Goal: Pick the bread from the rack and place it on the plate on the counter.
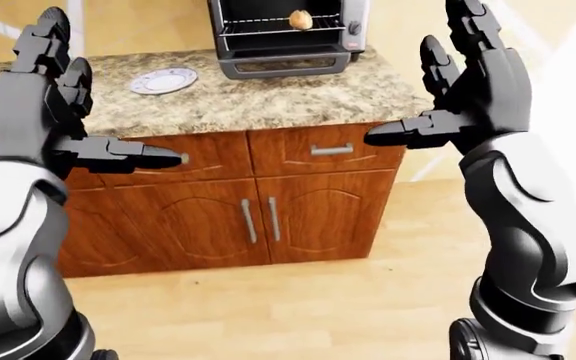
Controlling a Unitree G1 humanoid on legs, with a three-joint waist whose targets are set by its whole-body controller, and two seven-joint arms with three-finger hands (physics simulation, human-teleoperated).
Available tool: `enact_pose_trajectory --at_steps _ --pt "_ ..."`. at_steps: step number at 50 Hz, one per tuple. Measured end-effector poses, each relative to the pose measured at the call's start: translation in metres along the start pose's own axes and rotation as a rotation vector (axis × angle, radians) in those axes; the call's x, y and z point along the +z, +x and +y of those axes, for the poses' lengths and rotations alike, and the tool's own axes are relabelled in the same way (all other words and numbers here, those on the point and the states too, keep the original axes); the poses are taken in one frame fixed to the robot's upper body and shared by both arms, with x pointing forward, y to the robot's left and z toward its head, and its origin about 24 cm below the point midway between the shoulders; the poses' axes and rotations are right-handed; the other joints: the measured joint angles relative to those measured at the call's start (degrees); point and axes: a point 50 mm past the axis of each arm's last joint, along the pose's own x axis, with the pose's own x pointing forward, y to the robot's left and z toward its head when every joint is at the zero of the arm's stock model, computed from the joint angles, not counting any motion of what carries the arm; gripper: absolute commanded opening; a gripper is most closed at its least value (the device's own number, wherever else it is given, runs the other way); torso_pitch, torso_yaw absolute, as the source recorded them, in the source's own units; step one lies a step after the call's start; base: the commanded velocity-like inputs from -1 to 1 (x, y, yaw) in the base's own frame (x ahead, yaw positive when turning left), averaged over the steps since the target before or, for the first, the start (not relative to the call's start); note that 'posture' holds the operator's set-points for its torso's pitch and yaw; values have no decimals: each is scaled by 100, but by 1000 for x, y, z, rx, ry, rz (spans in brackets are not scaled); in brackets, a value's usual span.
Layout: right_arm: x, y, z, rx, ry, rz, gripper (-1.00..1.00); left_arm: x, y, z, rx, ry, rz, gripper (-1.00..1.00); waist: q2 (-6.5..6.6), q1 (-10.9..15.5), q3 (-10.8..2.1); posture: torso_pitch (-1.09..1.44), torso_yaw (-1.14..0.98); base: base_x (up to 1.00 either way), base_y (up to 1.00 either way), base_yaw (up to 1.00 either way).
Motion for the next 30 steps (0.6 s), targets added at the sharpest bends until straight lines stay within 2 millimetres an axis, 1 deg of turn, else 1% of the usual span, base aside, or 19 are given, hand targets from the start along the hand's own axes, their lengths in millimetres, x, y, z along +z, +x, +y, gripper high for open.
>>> enact_pose_trajectory --at_steps 3,8,11,13,14,15,16,17,18,20,21,23,24,25,26,27,28,29,30 --pt "0 1 -3 -5 -11 9 100 3 1 -1 -9 -2 -9 100 -172 30 -33 0 0 32 21 0" --pt "10 -2 -7 -20 -19 -51 100 5 0 -2 -9 -1 -27 100 -439 90 -22 0 0 37 22 0" --pt "8 -3 -6 -12 -19 -52 100 1 1 -4 -7 1 -18 100 -567 136 -47 0 0 37 22 0" --pt "5 -2 -6 -12 -17 -41 100 3 1 -4 -10 2 -20 100 -700 146 -47 0 0 38 21 0" --pt "4 -2 -7 -17 -20 -36 100 3 1 -5 -15 -1 -25 100 -677 107 -27 0 0 37 23 0" --pt "1 -3 -9 -26 -20 -25 100 2 1 -8 -25 -3 -22 100 -582 44 32 0 0 38 22 0" --pt "-3 -3 -11 -37 -18 -8 100 0 1 -11 -40 -5 -13 100 -590 17 81 0 0 37 22 0" --pt "-6 -4 -13 -48 -21 8 100 -1 2 -14 -56 -7 -5 100 -639 -6 82 0 0 38 21 0" --pt "-7 -3 -15 -56 -22 18 100 -2 2 -15 -66 -6 -1 100 -662 -27 50 0 0 38 22 0" --pt "-2 -2 -15 -59 -25 6 100 1 3 -13 -65 -3 -5 100 -628 -37 -17 0 0 37 21 0" --pt "3 -2 -15 -57 -26 -14 100 3 3 -12 -58 0 -15 100 -580 -43 -37 0 0 38 22 0" --pt "13 -2 -14 -53 -23 -60 100 10 2 -8 -41 8 -43 100 -443 -90 -33 0 0 35 11 0" --pt "17 -3 -14 -53 -20 -79 100 13 1 -6 -34 13 -59 100 -348 -122 -41 0 0 32 3 0" --pt "20 -3 -14 -52 -18 -93 100 16 0 -5 -27 17 -73 100 -220 -123 -58 0 0 31 2 0" --pt "21 -2 -13 -46 -18 -101 100 18 -1 -3 -18 21 -81 100 -59 -80 -75 0 0 32 5 0" --pt "18 -2 -10 -36 -12 -87 100 15 -2 -1 -9 19 -68 100 -71 -52 -42 0 0 32 8 0" --pt "14 -2 -7 -20 -10 -64 100 10 -1 1 0 17 -41 100 -55 -8 32 0 0 31 8 0" --pt "10 -1 -5 -5 -10 -44 100 6 -1 3 7 16 -18 100 -42 28 59 0 0 31 9 0" --pt "9 0 -4 3 -10 -30 100 5 0 3 9 15 -5 100 -63 54 48 0 0 31 9 0"
